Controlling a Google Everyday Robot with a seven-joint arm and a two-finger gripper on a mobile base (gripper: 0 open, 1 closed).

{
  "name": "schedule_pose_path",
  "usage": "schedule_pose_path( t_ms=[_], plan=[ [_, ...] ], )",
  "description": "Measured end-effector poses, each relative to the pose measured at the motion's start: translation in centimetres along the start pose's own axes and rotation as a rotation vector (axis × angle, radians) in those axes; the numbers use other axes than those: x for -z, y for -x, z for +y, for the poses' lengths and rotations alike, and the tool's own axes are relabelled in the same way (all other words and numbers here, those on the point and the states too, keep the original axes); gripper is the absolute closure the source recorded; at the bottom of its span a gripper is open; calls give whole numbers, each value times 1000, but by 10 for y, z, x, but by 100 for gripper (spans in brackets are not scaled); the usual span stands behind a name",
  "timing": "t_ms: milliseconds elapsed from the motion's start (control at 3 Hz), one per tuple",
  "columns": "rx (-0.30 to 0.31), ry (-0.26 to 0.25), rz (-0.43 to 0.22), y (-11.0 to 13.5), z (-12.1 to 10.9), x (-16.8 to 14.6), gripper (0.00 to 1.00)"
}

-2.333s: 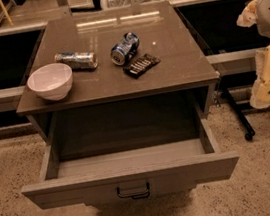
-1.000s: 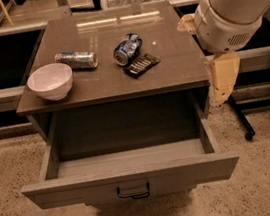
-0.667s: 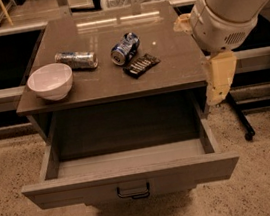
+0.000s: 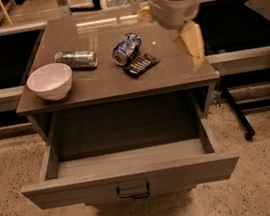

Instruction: Place pepsi can into top drawer

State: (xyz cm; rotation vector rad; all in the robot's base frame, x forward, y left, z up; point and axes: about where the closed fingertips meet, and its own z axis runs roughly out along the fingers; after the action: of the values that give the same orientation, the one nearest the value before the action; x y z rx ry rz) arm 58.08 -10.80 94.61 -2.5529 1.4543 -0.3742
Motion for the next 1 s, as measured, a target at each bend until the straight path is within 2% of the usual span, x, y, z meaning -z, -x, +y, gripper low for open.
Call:
schedule_pose_path(
  t_ms=[333, 667, 1000],
  plan=[
    [132, -19, 15, 12, -28, 2, 0],
    [132, -19, 15, 12, -28, 2, 0],
    [197, -35, 28, -3, -41, 0, 0]
  ],
)
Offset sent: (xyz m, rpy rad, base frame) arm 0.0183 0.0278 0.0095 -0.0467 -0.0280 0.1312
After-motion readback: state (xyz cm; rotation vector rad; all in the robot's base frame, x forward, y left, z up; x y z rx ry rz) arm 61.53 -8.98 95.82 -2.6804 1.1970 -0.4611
